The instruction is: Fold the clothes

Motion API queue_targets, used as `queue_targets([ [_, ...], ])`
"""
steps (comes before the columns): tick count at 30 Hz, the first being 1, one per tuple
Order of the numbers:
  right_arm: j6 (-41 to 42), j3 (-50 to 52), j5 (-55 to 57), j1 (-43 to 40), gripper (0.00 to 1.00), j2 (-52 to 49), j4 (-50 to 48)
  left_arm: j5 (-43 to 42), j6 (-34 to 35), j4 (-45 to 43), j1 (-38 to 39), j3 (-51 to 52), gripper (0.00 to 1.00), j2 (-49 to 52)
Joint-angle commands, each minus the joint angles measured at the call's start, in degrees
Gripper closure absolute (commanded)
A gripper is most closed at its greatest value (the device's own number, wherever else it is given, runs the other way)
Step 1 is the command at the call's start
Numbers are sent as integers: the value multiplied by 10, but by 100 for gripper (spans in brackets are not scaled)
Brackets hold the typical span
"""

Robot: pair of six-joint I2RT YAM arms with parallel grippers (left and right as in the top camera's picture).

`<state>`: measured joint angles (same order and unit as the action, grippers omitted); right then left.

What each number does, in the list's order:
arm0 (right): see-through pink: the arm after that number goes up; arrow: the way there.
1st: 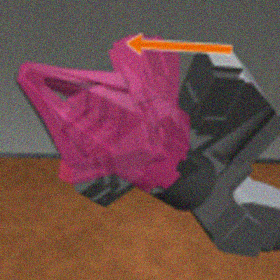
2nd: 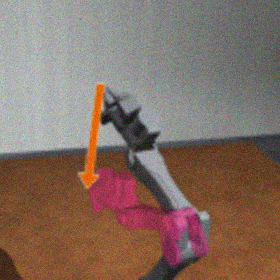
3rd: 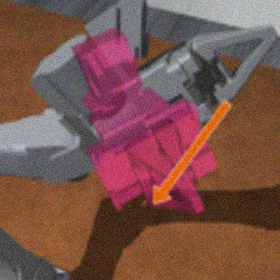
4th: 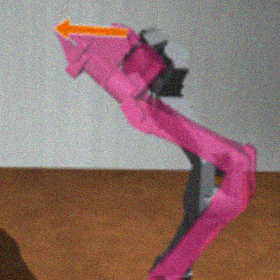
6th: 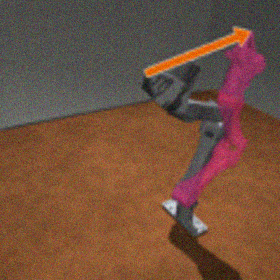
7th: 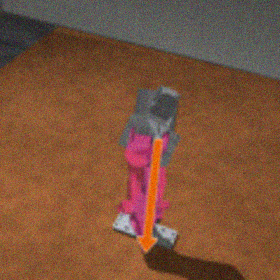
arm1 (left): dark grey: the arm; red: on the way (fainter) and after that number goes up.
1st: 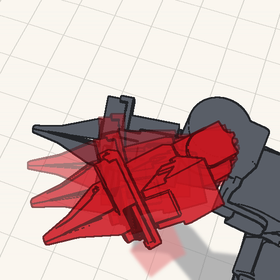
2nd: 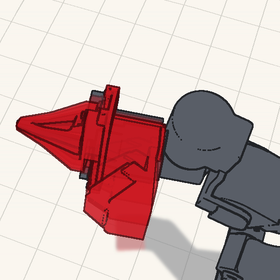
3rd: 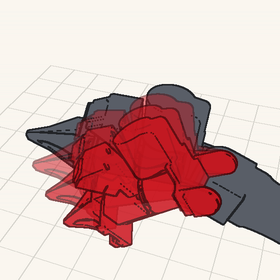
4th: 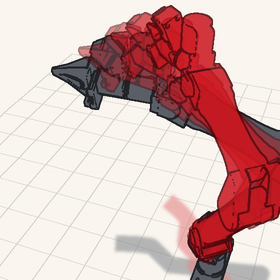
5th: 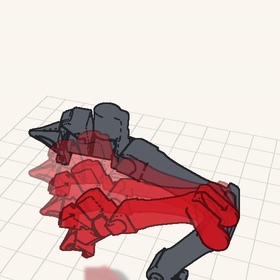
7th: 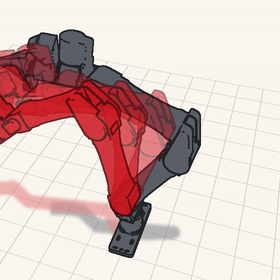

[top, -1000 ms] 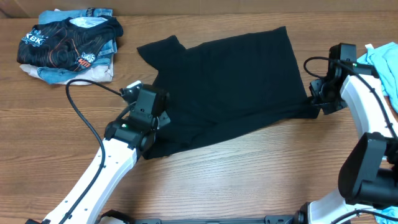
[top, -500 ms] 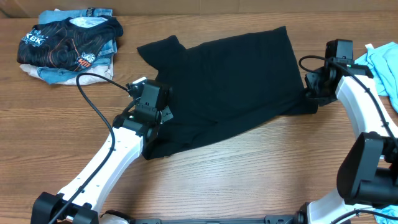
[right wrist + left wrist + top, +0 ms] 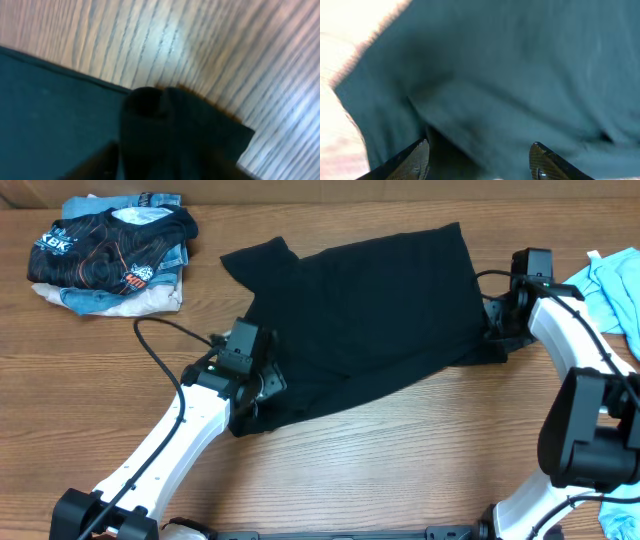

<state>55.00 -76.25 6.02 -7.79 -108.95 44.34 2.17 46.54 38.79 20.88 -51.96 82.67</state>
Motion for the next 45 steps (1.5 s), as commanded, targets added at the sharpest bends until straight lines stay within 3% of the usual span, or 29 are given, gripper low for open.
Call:
queue_targets([
  [1,-4,2,7,2,20,-12,-2,-107,42,9,-2,2,33,2],
  [4,-15,2,8,2,0,-14,-1,-112,76,31,-2,-4,34,2],
  [6,-29,1,6,2,0,-14,1,-112,74,45,-2,-13,28,1],
  [7,-34,1,5,2,0,-14,2,-113,61,44,-1,-18,23,1],
  [9,-41,1,3,2,0,-14,5,-120,58,34,-1,-23,0,1],
  [16,-60,0,-21,2,0,-13,10,-217,33,-8,5,-31,3,0],
  [20,-60,0,-22,0,0,-13,16,-200,116,49,54,-48,12,0],
  [23,-60,0,-34,0,0,-13,17,-165,220,80,98,-48,11,2],
  [29,-60,0,-47,0,0,-13,25,-104,332,75,137,-48,13,2],
  [33,-68,0,-47,0,0,-13,31,-80,388,77,131,-48,16,8],
  [39,-73,0,-47,0,0,-13,31,-78,463,65,132,-48,8,46],
  [45,-91,0,-46,0,0,-13,34,-73,483,14,131,-48,13,99],
])
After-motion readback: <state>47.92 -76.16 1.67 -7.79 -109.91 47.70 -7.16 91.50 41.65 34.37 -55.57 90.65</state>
